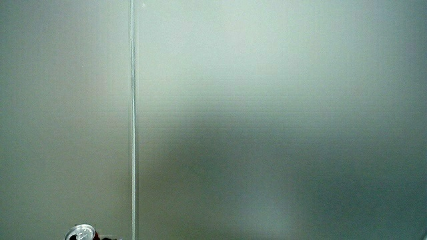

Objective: Place coca cola

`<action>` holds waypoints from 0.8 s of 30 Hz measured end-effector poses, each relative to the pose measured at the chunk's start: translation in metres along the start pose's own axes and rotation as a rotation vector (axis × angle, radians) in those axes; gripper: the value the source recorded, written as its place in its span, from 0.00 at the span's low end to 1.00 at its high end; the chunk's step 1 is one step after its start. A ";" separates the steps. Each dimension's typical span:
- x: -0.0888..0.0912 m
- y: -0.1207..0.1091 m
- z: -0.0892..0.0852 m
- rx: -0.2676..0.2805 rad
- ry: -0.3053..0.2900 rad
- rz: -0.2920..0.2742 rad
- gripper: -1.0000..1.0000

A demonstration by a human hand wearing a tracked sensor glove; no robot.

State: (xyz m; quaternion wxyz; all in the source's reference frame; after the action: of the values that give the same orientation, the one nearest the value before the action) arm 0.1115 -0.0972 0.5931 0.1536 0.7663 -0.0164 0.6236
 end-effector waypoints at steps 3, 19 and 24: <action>-0.001 0.000 0.000 -0.007 0.008 -0.005 0.50; 0.009 -0.005 -0.003 -0.001 -0.023 -0.077 0.16; 0.004 -0.005 -0.004 -0.030 -0.089 -0.060 0.05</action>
State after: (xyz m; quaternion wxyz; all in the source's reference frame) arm 0.1098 -0.0908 0.5971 0.1828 0.7909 -0.0097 0.5839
